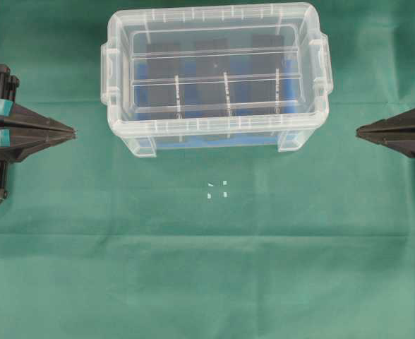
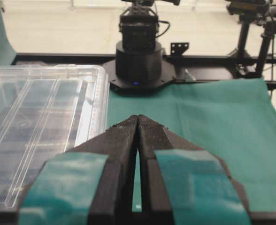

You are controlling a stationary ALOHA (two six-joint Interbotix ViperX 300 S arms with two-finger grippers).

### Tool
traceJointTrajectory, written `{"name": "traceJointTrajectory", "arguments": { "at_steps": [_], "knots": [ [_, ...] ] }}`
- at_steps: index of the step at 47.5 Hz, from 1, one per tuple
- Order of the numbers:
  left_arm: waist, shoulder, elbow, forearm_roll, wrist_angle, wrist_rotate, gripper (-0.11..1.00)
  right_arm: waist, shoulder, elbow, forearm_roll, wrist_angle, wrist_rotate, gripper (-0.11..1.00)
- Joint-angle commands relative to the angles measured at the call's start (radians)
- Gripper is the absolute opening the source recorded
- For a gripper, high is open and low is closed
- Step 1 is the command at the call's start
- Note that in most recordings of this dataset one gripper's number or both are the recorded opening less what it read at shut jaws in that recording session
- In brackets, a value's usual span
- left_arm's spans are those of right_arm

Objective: Clamp the lid of the box with both arms, then lift and open it.
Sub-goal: 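Rotate both grippers downward beside the clear box's short ends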

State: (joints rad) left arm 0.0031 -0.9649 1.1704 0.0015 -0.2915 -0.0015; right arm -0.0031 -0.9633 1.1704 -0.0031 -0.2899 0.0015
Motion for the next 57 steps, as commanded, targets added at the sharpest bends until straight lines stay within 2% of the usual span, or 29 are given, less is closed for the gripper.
{"name": "traceJointTrajectory", "arguments": {
  "at_steps": [1,8,16,21,32,37,50,57],
  "knots": [
    [-0.006,0.015,-0.028,0.014,0.034,0.008,0.01,0.009,0.012,-0.02,0.002,0.003,0.005,0.0],
    [-0.006,0.02,-0.035,0.014,0.04,0.008,0.01,0.009,0.048,-0.048,0.002,0.086,0.009,0.0],
    [0.014,0.029,-0.044,0.014,0.038,0.009,0.01,-0.008,0.072,-0.072,0.0,0.083,0.006,0.0],
    [0.066,0.041,-0.052,0.014,0.031,0.009,0.01,-0.066,0.074,-0.084,0.0,0.078,0.005,0.0],
    [0.192,0.08,-0.069,0.014,0.031,0.008,0.01,-0.255,0.074,-0.095,0.002,0.078,0.002,0.0],
    [0.235,0.086,-0.078,0.014,0.031,0.008,0.01,-0.305,0.075,-0.104,-0.003,0.081,0.0,0.0],
    [0.281,0.086,-0.084,0.014,0.052,0.008,0.01,-0.365,0.094,-0.124,-0.005,0.087,0.0,0.0],
    [0.281,0.086,-0.086,0.012,0.084,0.005,0.01,-0.374,0.11,-0.137,-0.005,0.15,0.002,0.0]
  ]
}}
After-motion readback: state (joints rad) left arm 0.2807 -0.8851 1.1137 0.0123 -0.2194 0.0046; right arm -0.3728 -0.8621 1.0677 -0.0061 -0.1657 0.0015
